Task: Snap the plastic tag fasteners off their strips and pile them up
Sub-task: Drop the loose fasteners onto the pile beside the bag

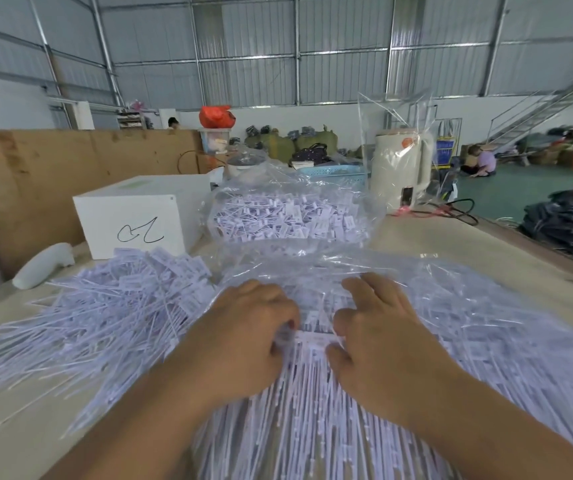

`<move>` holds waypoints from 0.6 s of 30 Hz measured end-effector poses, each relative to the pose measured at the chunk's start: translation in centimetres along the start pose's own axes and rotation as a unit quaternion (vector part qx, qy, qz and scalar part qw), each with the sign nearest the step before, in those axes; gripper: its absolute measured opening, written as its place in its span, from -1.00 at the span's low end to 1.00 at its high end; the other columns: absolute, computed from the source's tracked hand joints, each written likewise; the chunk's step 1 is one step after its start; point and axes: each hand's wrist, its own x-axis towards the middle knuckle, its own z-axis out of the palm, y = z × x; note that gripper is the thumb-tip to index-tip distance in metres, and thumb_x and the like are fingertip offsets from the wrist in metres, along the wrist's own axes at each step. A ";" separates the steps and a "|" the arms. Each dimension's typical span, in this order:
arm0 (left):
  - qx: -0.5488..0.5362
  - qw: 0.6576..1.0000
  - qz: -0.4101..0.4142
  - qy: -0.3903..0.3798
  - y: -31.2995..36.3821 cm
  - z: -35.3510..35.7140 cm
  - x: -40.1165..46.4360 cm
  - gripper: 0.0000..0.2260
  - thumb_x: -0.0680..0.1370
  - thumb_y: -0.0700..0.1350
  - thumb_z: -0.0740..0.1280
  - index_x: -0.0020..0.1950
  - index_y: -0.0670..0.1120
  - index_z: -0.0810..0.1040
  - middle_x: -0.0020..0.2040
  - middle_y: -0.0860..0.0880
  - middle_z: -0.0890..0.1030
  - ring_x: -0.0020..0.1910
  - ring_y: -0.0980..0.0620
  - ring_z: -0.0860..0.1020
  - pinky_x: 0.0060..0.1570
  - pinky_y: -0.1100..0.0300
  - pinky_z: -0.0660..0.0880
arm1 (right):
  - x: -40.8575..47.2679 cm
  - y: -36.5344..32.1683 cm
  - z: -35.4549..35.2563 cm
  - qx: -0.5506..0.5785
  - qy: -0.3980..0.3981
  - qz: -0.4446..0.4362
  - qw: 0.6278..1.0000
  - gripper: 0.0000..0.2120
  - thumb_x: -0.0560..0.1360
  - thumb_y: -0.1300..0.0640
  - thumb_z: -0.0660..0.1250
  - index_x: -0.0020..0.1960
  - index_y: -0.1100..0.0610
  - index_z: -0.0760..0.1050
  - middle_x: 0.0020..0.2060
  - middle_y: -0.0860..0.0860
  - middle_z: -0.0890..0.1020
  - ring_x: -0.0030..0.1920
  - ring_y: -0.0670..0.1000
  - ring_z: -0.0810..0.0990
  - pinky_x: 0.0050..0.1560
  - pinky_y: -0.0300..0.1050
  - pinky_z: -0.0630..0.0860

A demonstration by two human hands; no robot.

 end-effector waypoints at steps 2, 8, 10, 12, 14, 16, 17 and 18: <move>0.018 1.000 -0.008 0.005 -0.2 -0.1 0.2 -0.66 0.43 -0.17 0.26 0.16 0.11 0.53 0.12 0.17 0.46 0.20 0.14 0.31 0.28 0.23 0.21 | 0.0 -0.1 -0.1 0.004 0.002 -0.002 1.000 -0.60 0.57 -0.11 0.12 0.25 0.10 0.48 0.46 0.05 0.12 0.48 0.12 -0.09 0.55 0.04 -0.18; 0.134 0.991 -0.012 0.009 0.1 -1.1 0.6 -0.76 0.32 -0.12 0.33 -0.07 0.01 0.68 0.08 -0.01 0.56 0.12 -0.07 0.51 0.10 0.04 0.42 | -0.1 0.2 -1.1 0.054 0.054 -0.001 0.997 -0.73 0.49 -0.13 0.13 -0.01 0.07 0.29 0.19 -0.01 0.24 0.26 0.05 0.13 0.40 -0.15 0.07; 0.153 0.988 -0.008 0.029 0.1 -0.6 0.0 -0.84 0.30 -0.10 0.37 -0.16 0.00 0.70 0.05 -0.06 0.61 0.06 -0.11 0.57 0.06 0.05 0.46 | -0.1 0.4 -1.6 0.083 0.080 -0.003 0.993 -0.73 0.46 -0.13 0.12 -0.06 0.06 0.25 0.06 -0.04 0.23 0.15 0.01 0.16 0.25 -0.22 0.11; 0.134 0.990 -0.023 0.034 0.0 0.3 -0.7 -0.83 0.40 -0.08 0.32 -0.11 0.03 0.69 0.11 -0.04 0.59 0.13 -0.10 0.55 0.12 0.06 0.38 | -0.1 0.5 -2.1 0.116 0.085 -0.008 0.990 -0.73 0.43 -0.13 0.14 -0.08 0.07 0.30 -0.01 -0.07 0.25 0.09 -0.02 0.18 0.11 -0.24 0.11; 0.087 0.994 -0.047 0.040 -0.1 1.0 -1.2 -0.77 0.50 -0.02 0.22 -0.01 0.07 0.67 0.19 -0.01 0.55 0.21 -0.07 0.48 0.18 0.05 0.32 | -0.1 0.3 -2.6 0.162 0.068 -0.007 0.984 -0.73 0.39 -0.14 0.16 -0.11 0.05 0.33 -0.03 -0.08 0.29 0.06 -0.03 0.21 0.03 -0.22 0.14; 0.047 0.997 -0.053 0.039 -0.3 1.2 -1.5 -0.67 0.56 0.08 0.09 0.07 0.11 0.63 0.25 0.03 0.50 0.28 -0.02 0.40 0.21 0.10 0.22 | -0.1 0.2 -3.0 0.216 0.044 0.001 0.975 -0.79 0.38 -0.11 0.20 -0.17 0.03 0.33 -0.06 -0.09 0.32 0.05 -0.04 0.26 0.01 -0.17 0.24; 0.027 0.998 -0.048 0.039 -0.4 1.2 -1.7 -0.65 0.56 0.13 0.06 0.09 0.13 0.61 0.27 0.06 0.47 0.30 0.01 0.37 0.21 0.16 0.16 | -0.1 0.2 -3.2 0.241 0.042 0.004 0.970 -0.82 0.39 -0.06 0.24 -0.21 0.03 0.33 -0.08 -0.08 0.34 0.04 -0.04 0.29 0.00 -0.16 0.29; 0.003 0.998 -0.044 0.037 -0.6 1.1 -1.8 -0.64 0.55 0.20 0.06 0.11 0.15 0.59 0.28 0.11 0.45 0.32 0.07 0.33 0.21 0.21 0.11 | -0.1 0.3 -3.3 0.271 0.048 0.007 0.961 -0.83 0.41 0.00 0.28 -0.23 0.05 0.34 -0.10 -0.07 0.36 0.03 -0.04 0.32 -0.02 -0.19 0.32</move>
